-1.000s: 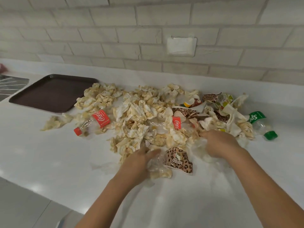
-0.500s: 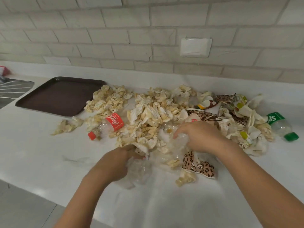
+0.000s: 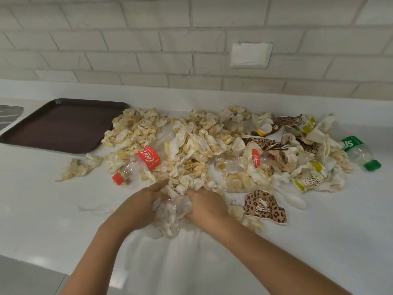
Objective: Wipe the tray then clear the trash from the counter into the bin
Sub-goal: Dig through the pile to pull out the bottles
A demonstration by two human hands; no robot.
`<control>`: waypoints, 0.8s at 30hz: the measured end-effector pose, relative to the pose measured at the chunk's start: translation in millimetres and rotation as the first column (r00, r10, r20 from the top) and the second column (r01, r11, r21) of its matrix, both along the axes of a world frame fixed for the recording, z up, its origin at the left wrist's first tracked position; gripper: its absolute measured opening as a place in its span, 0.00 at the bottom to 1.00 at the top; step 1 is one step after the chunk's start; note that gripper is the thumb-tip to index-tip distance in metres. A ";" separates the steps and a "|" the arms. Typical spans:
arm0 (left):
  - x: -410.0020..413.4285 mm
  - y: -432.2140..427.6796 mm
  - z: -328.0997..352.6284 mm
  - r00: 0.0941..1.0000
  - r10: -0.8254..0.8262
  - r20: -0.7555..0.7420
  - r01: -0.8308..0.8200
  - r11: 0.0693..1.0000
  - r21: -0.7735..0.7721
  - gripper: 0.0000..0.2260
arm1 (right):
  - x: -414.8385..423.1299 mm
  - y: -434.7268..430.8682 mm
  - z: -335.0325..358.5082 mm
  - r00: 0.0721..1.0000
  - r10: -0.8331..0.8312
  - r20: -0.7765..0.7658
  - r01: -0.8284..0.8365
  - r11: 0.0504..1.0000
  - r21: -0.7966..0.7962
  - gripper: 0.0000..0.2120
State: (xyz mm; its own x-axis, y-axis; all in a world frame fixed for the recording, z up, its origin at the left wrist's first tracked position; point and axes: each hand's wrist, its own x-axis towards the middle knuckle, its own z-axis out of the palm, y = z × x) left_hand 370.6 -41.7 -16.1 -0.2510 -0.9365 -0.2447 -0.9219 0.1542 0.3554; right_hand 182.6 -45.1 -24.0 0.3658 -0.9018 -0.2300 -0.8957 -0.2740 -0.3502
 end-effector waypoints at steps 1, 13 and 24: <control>0.8 1.5 0.7 1.000 -0.002 -0.011 0.002 1.000 -0.018 0.28 | -5.3 1.4 2.3 1.000 -0.020 0.008 0.020 1.000 -0.004 0.19; -21.1 19.0 55.1 0.999 0.013 0.048 -0.002 0.974 -0.228 0.20 | -84.3 -4.9 12.3 0.901 -0.254 -0.353 0.297 0.952 0.074 0.32; -73.5 -5.5 3.8 0.872 -0.153 0.465 0.202 0.978 -0.056 0.19 | -85.3 -0.1 10.3 0.945 -0.277 -0.174 0.293 0.953 0.073 0.35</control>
